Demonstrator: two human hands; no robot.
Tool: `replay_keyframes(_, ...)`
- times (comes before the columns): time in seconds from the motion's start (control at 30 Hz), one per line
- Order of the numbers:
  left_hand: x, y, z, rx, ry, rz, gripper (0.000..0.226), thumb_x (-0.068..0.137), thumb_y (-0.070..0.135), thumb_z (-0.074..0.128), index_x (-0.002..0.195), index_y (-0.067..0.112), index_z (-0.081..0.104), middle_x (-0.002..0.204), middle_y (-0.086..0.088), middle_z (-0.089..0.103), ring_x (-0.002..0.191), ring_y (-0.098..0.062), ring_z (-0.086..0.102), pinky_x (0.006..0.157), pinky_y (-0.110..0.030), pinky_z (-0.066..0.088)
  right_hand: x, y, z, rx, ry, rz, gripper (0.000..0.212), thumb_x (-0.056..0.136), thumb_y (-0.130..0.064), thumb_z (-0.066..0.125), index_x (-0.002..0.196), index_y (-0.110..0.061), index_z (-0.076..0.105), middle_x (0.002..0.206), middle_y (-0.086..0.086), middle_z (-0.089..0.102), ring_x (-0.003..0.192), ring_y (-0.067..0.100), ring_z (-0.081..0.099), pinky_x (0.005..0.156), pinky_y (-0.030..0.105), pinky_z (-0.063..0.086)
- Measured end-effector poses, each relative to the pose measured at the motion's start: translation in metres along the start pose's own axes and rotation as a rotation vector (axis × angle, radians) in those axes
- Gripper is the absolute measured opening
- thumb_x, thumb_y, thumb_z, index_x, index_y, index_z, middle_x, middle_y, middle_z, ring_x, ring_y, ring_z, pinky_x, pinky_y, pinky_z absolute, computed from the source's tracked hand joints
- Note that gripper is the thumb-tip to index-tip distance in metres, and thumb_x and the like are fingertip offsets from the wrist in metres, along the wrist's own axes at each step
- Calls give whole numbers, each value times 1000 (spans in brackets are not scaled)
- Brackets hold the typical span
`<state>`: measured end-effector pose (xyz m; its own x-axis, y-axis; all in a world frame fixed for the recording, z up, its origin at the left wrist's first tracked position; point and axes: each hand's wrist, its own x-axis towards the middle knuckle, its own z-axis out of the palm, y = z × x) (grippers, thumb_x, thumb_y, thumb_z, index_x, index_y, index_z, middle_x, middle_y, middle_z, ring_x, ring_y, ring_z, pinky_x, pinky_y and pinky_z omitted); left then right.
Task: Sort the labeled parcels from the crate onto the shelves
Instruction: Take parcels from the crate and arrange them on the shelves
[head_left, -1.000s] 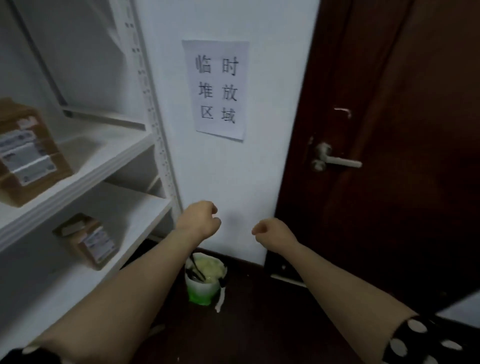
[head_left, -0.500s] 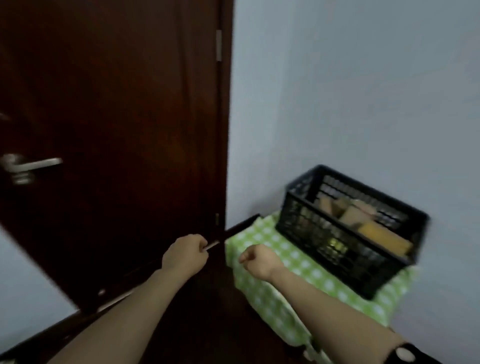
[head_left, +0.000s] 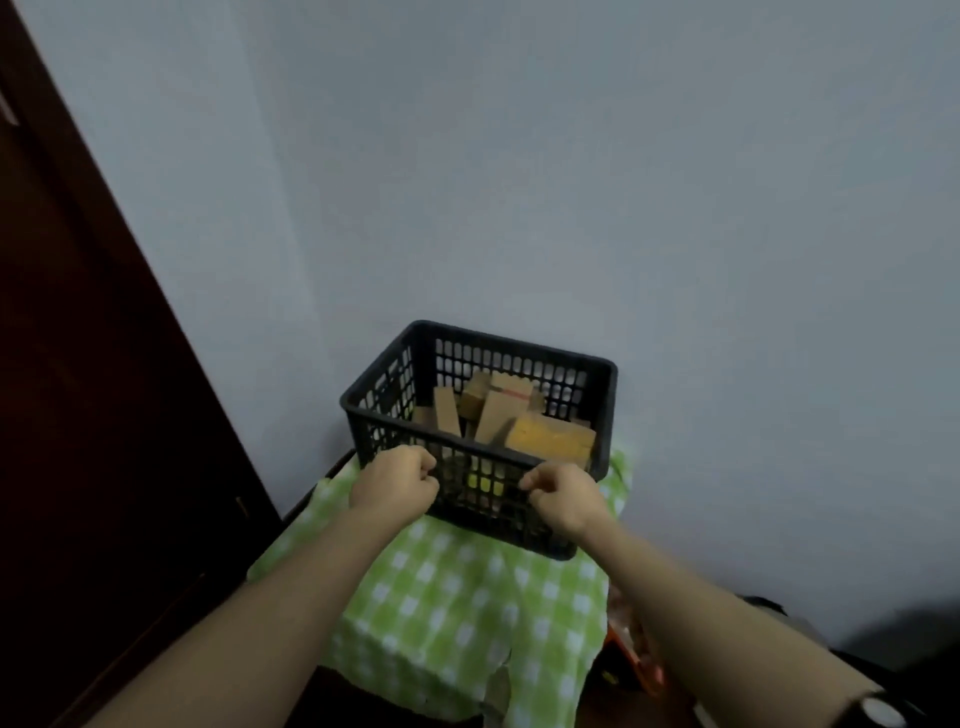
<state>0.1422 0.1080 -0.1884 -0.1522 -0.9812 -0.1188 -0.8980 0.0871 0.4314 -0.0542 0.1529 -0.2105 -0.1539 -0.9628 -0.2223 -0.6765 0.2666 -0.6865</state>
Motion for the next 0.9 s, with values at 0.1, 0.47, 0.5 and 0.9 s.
replay_keyframes(0.1,58,15,13,-28,-28,43,29,93,19,52,121,20,62,111,0,66,93,-18,63,79,-35,56,45,12,-13,-29,54,59,21,94,-7,45,101,-16,63,97,3,63,86,21,61,75,32,51)
replay_keyframes(0.47,267,56,78,-121,-192,-78,47,91,30,59,133,17,44,127,-8,50,106,-24,57,82,-34,53,213,34,-36,-301,17,132,36,92,-12,47,126,-23,55,133,2,47,116,21,52,96,35,47)
replay_keyframes(0.5,281,61,87,-121,-182,-90,50,89,33,61,132,17,42,128,-9,48,106,-25,56,82,-35,53,222,38,-38,-308,17,136,37,93,-12,48,127,-22,54,135,2,45,119,21,50,99,34,45)
replay_keyframes(0.9,384,104,171,194,-313,-114,109,65,72,66,149,30,10,150,-17,5,134,-38,16,100,-48,34,298,63,-54,-301,39,190,39,94,-15,47,133,-20,51,136,1,44,119,21,49,95,29,45)
